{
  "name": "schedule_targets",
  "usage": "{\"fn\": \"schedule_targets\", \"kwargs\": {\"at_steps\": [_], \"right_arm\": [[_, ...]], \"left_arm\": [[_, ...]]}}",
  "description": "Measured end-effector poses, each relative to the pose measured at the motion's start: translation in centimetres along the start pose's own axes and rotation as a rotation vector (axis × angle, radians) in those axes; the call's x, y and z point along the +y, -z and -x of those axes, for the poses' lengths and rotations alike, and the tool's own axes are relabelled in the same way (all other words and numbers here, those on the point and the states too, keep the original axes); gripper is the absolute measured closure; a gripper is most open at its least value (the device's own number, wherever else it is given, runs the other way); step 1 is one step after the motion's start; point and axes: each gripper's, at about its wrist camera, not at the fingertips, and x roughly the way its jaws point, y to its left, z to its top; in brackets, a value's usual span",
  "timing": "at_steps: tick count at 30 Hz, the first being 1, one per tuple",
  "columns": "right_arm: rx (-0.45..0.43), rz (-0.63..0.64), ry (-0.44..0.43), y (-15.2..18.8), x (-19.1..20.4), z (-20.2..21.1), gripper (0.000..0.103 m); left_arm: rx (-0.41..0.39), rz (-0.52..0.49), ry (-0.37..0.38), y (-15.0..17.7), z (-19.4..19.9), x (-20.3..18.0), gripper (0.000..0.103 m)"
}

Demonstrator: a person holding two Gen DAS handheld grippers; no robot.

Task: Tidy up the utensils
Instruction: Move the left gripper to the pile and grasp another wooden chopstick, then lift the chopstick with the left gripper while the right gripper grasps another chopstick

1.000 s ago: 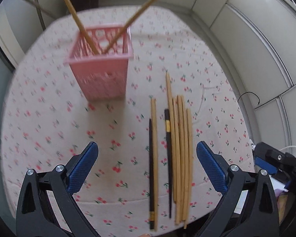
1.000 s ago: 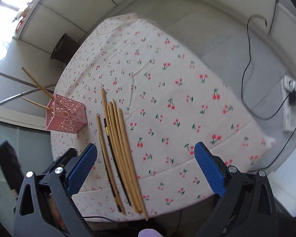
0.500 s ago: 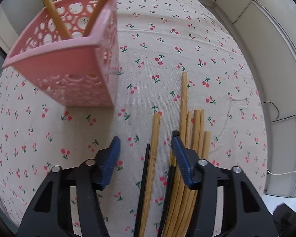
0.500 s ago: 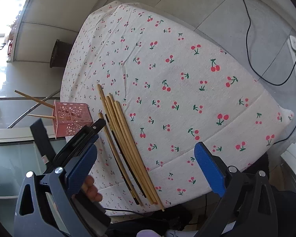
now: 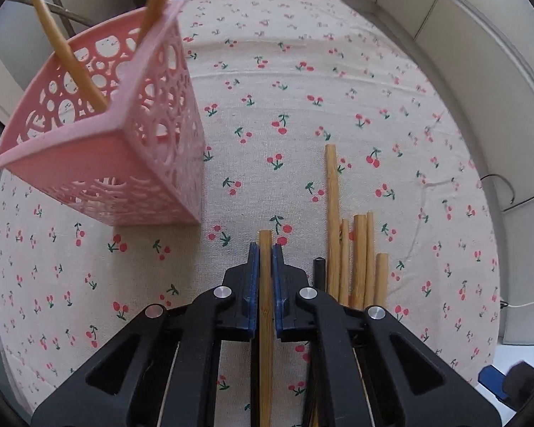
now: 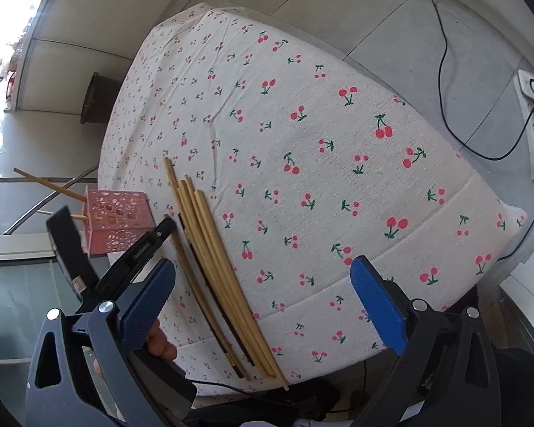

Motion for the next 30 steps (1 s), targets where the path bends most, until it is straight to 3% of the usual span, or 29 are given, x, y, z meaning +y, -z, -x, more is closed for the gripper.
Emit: {"fn": "schedule_targets", "kwargs": {"at_steps": [7,8,10,15,24,27,29,30], "right_arm": [[-0.022,0.116,0.091,-0.6,3.1,-2.7,0.009],[-0.028,0.146,0.11,-0.8,3.9,-3.2,0.013],[-0.04,0.218,0.17,-1.1,5.7,-4.4,0.037],[-0.037,0.296,0.233,-1.3,7.9,-6.9,0.054],[-0.068,0.357,0.329,-1.5,9.8,-9.2,0.061],[-0.092,0.455,0.43,-0.5,11.1,-10.1,0.064],[-0.131,0.56,0.5,0.7,12.1,-10.8,0.074],[-0.138,0.599,0.495,1.2,12.6,-11.0,0.088]], "left_arm": [[-0.134,0.002,0.129,2.1,7.6,2.5,0.097],[-0.157,-0.01,0.144,2.7,9.3,2.8,0.097],[-0.187,-0.033,0.163,3.7,11.8,3.2,0.097],[-0.262,-0.035,0.223,5.4,15.8,4.3,0.097],[-0.301,0.012,0.254,5.3,17.7,6.1,0.097],[-0.294,0.012,0.246,5.2,17.4,6.2,0.097],[-0.293,0.01,0.239,5.2,17.3,6.1,0.097],[-0.294,0.008,0.238,5.2,17.3,6.1,0.097]]}}
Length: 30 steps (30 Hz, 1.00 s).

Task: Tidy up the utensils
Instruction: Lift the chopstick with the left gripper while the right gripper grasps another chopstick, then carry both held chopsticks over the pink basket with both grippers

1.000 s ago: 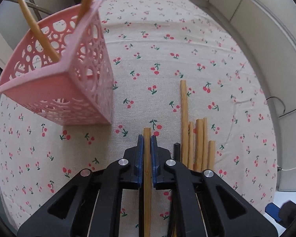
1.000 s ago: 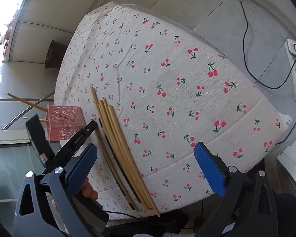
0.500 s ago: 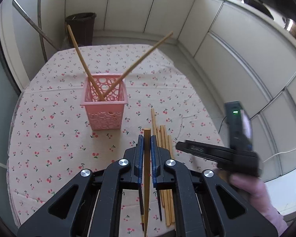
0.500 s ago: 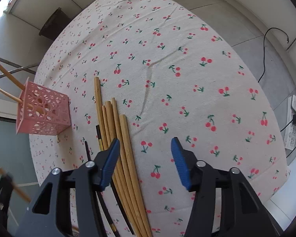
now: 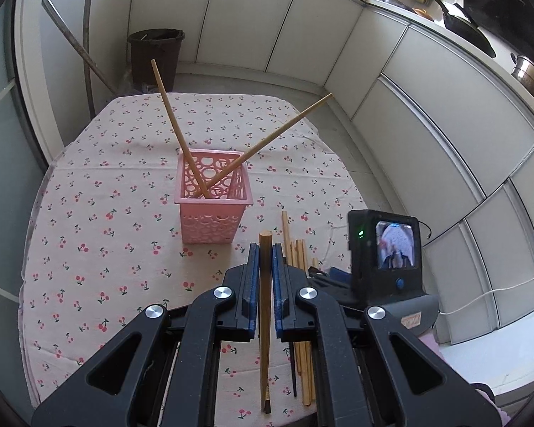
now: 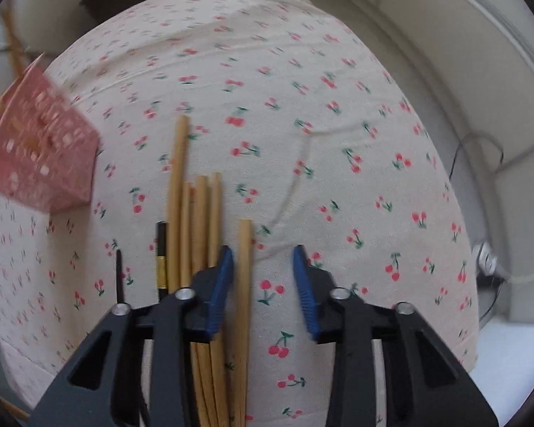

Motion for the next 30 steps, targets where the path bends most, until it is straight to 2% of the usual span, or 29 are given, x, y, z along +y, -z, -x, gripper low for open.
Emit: {"fn": "schedule_targets", "kwargs": {"at_steps": [1,2,4,6,10,21,30], "right_arm": [[-0.003,0.02,-0.008,0.1,0.4,0.1,0.094],[-0.002,0.028,-0.02,0.1,0.5,0.1,0.095],[0.003,-0.008,-0.072,0.0,-0.4,0.2,0.096],[0.002,-0.059,-0.16,-0.1,-1.8,0.2,0.096],[-0.058,-0.15,-0.261,-0.1,-5.0,2.3,0.096],[-0.321,-0.18,-0.362,1.8,-7.5,13.0,0.096],[-0.467,-0.192,-0.406,2.2,-9.2,19.1,0.096]], "left_arm": [[-0.001,-0.002,-0.002,0.0,0.0,0.0,0.097],[-0.002,-0.004,-0.004,0.0,0.0,0.0,0.097],[-0.005,-0.008,-0.007,0.1,-0.2,0.0,0.097],[-0.011,-0.007,-0.005,0.1,-0.1,0.2,0.097],[-0.027,-0.005,0.005,0.1,0.4,0.3,0.097],[-0.139,-0.023,0.015,0.0,4.4,-0.3,0.097],[-0.242,-0.034,0.042,-0.9,8.4,-1.0,0.097]]}}
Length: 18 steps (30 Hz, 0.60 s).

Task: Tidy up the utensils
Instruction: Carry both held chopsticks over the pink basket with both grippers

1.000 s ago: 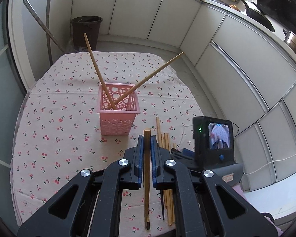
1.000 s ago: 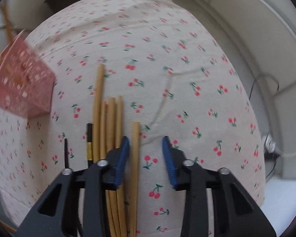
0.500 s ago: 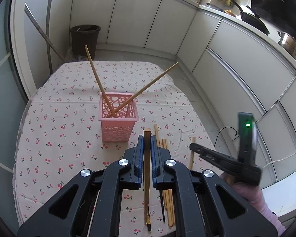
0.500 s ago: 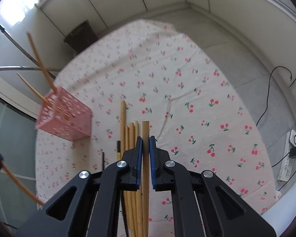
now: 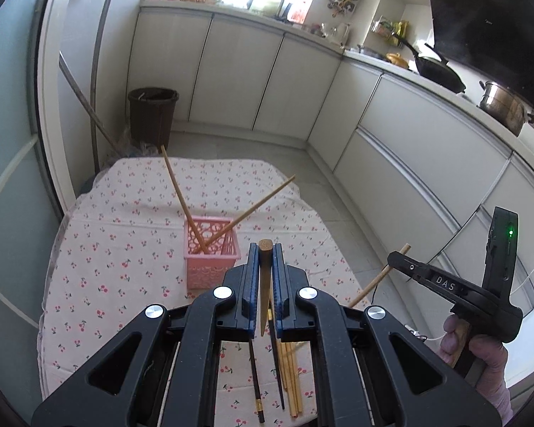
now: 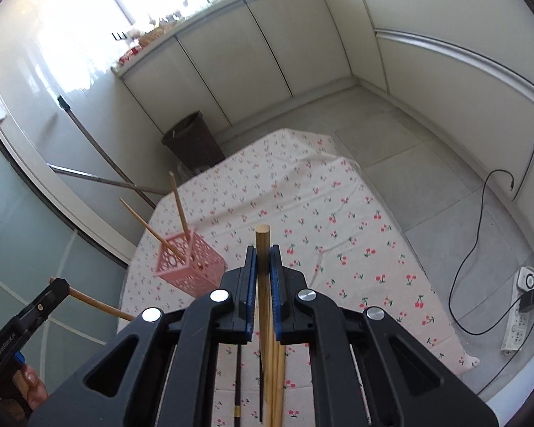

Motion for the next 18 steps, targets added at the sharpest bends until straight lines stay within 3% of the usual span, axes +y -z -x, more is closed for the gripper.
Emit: {"fn": "schedule_targets", "kwargs": {"at_steps": [12,18], "right_arm": [[-0.143,-0.083,-0.152,-8.8,2.8,3.5,0.095],[-0.182,-0.076,-0.187,-10.7,4.8,2.8,0.095]], "left_arm": [[-0.17,0.02,-0.038,-7.9,2.5,-0.4,0.097],[-0.257,0.068,-0.09,-10.5,2.5,1.0,0.097]]}}
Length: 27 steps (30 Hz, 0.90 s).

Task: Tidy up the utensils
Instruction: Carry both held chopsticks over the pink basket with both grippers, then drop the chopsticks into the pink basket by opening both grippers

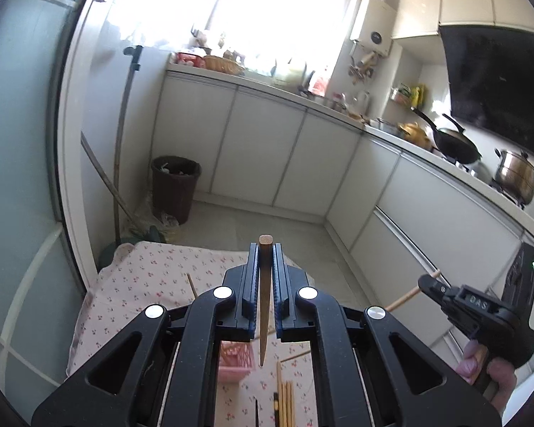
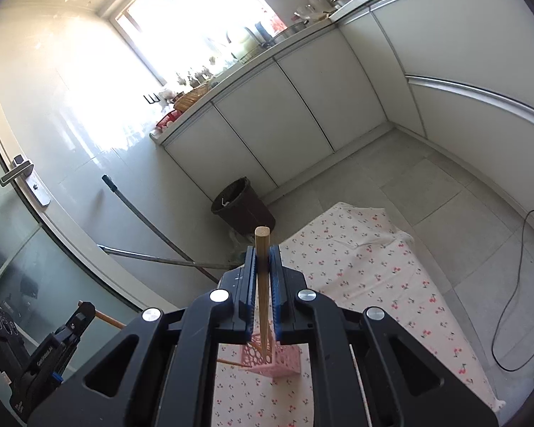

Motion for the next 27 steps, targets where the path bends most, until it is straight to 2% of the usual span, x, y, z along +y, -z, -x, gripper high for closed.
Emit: {"fn": "schedule_targets", "kwargs": {"at_steps": [5,8,9,12,15,22,25,27], "right_arm": [[0.024,0.0,0.004,0.4,0.7,-2.8,0.095],[0.04,-0.007,0.009,0.9,0.7,-4.0,0.095],[0.04,-0.008,0.012,1.0,0.8,-4.3,0.095],[0.037,-0.002,0.022,1.4,1.2,-5.0,0.095],[0.035,0.015,0.043,1.8,1.8,-5.8,0.095],[0.059,0.029,0.082,3.3,2.5,-8.4,0.095],[0.1,0.019,0.074,4.6,2.3,-10.1,0.088],[0.121,0.049,0.085,5.4,2.5,-10.6,0.088]], "left_arm": [[0.049,0.059,-0.054,0.7,-3.8,2.2,0.096],[0.127,0.1,-0.082,1.5,-6.3,3.9,0.095],[0.139,0.115,-0.096,1.8,-6.6,4.5,0.091],[0.118,0.139,-0.118,1.6,-5.8,5.7,0.082],[0.099,0.159,-0.132,1.4,-4.8,6.5,0.077],[0.141,0.177,-0.136,2.1,-5.5,6.9,0.075],[0.167,0.158,-0.137,2.8,-6.1,6.4,0.072],[0.183,0.13,-0.13,3.4,-6.3,5.8,0.072]]}}
